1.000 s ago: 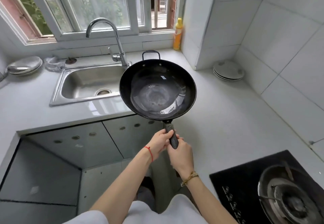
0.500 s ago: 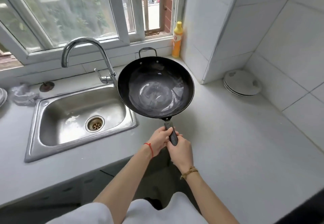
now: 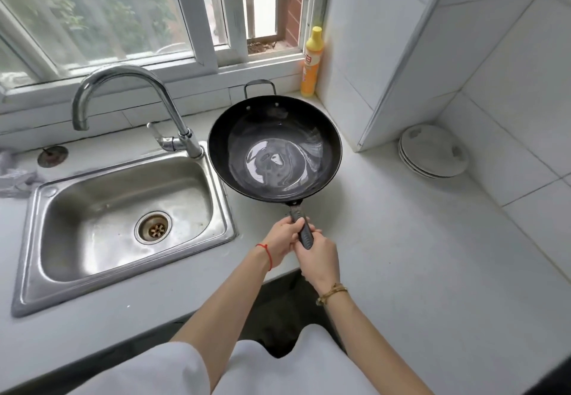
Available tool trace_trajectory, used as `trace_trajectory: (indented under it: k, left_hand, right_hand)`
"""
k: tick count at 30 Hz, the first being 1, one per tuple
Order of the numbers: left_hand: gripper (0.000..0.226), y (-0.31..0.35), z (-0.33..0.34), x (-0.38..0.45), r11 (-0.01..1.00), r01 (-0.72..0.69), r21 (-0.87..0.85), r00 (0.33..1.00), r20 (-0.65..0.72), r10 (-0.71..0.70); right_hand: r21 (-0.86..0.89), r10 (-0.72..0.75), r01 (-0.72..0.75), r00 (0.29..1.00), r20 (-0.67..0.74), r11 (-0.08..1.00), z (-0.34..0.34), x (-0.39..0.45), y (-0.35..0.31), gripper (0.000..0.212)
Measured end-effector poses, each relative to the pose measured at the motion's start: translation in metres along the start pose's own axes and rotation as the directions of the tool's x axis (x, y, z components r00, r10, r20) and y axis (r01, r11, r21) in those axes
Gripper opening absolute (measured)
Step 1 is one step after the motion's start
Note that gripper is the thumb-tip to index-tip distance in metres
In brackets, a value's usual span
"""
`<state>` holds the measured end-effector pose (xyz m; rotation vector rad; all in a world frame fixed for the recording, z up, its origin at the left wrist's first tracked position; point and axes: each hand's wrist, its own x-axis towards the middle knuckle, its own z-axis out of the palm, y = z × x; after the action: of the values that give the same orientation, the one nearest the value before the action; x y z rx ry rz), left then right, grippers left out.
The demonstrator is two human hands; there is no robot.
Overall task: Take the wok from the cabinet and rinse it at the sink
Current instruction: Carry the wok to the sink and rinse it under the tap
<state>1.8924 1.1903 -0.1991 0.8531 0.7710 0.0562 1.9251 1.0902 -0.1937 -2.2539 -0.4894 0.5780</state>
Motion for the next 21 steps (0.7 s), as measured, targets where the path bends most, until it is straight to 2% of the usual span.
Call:
trace_trajectory:
  k: [13, 21]
  left_hand:
    - [0.021, -0.004, 0.001, 0.024, 0.999, 0.025, -0.022, 0.999, -0.029, -0.026]
    - [0.023, -0.005, -0.004, 0.025, 0.999, 0.042, 0.03, 0.999, -0.027, -0.041]
  right_hand:
    - [-0.018, -0.005, 0.005, 1.0, 0.024, 1.0, 0.001, 0.021, 0.011, 0.027]
    - [-0.016, -0.008, 0.008, 1.0, 0.008, 1.0, 0.008, 0.021, 0.015, 0.027]
